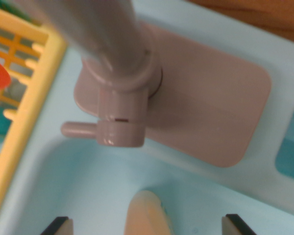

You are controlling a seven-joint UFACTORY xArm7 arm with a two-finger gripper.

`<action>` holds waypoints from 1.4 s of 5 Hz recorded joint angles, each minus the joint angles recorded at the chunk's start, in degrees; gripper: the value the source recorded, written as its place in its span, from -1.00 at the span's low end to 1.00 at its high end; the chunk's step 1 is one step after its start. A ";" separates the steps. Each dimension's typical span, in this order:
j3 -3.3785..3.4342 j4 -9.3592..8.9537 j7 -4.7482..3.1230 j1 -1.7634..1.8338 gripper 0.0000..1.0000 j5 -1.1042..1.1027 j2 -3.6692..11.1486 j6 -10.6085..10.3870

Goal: Pick detergent from the sink

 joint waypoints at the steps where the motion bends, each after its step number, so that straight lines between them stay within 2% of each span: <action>1: -0.05 -1.29 -1.05 -0.10 -1.00 0.26 0.28 -1.65; 2: -0.05 -1.29 -1.05 -0.10 -1.00 0.26 0.28 -1.65; 3: -0.10 -2.35 -1.92 -0.18 -1.00 0.47 0.52 -3.02; 4: -0.10 -2.35 -1.92 -0.18 -1.00 0.47 0.52 -3.02; 5: -0.13 -3.16 -2.58 -0.24 -1.00 0.63 0.70 -4.06; 6: -0.13 -3.16 -2.58 -0.24 -1.00 0.63 0.70 -4.06; 7: -0.16 -3.76 -3.07 -0.29 -1.00 0.75 0.83 -4.83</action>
